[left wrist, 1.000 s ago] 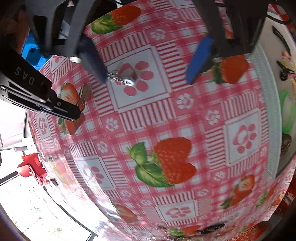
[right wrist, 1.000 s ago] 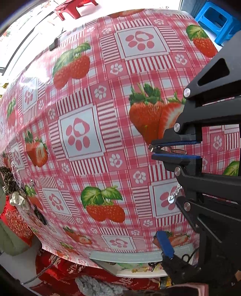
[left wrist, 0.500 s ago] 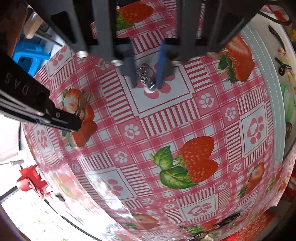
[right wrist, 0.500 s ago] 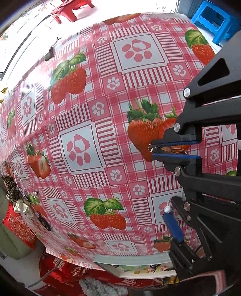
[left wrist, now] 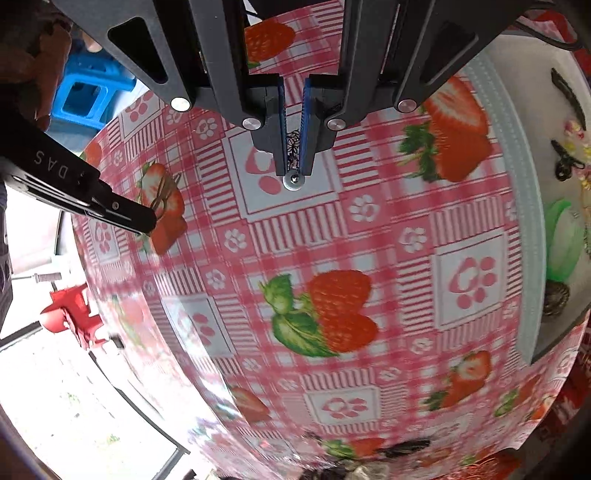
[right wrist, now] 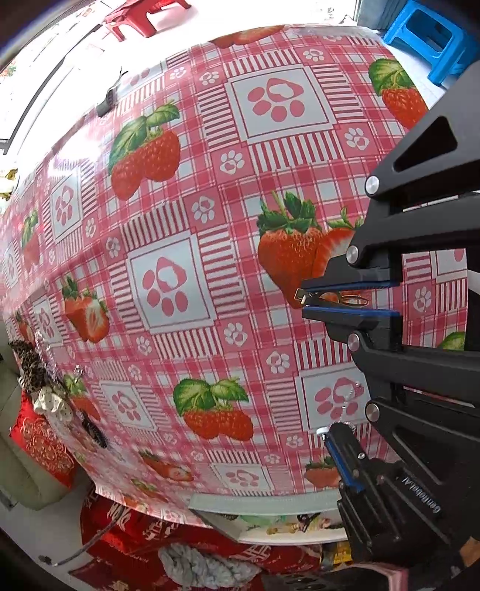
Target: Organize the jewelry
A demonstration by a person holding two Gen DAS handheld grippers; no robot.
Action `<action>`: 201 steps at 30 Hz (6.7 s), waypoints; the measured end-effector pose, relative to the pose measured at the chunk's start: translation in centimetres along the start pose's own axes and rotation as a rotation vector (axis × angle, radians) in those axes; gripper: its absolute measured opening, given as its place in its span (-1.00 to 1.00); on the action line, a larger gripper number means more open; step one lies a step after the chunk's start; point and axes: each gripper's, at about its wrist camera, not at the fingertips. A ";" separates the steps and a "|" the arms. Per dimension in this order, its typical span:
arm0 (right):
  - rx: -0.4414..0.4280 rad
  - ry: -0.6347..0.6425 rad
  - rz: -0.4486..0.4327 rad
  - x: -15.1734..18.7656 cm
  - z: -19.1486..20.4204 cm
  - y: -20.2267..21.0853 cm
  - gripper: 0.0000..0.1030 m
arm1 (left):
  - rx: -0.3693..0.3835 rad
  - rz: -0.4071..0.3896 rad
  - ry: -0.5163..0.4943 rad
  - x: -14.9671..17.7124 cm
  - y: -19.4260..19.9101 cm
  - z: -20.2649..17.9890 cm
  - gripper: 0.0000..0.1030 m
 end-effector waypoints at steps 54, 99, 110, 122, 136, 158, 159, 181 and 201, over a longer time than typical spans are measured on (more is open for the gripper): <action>-0.306 0.653 0.084 0.9 30.1 2.1 -0.85 | -0.149 -0.292 0.517 9.5 13.6 19.3 -0.76; -0.220 0.737 0.171 0.2 34.9 -4.2 -0.37 | -0.300 -0.237 0.480 7.8 10.7 21.1 -0.75; -0.254 0.678 0.123 -1.7 33.1 -0.1 -0.33 | -0.300 -0.248 0.487 8.0 11.9 20.8 -0.75; -0.213 0.636 0.122 -1.8 30.2 1.7 -0.33 | -0.360 -0.308 0.482 7.8 14.9 19.5 1.00; -0.126 0.678 0.023 -1.3 29.3 6.8 0.11 | -0.384 -0.319 0.512 8.7 19.5 17.4 1.00; -0.047 0.749 -0.117 0.3 30.1 12.7 0.70 | -0.456 -0.373 0.507 10.3 25.0 15.0 1.00; -0.042 0.751 -0.124 0.4 30.1 12.8 0.78 | -0.455 -0.373 0.506 10.4 25.0 14.9 1.00; -0.038 0.762 -0.162 0.9 30.4 14.1 0.99 | -0.458 -0.375 0.509 10.5 25.3 14.4 1.00; -0.039 0.763 -0.163 0.9 30.6 14.2 0.99 | -0.460 -0.373 0.507 10.4 25.4 14.2 1.00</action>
Point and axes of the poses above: each gripper's, at about its wrist camera, not at the fingertips, and y roughly against the way its jaws point, z to its left, x to its underside, and after that the axes turned 11 degrees about x, right-handed
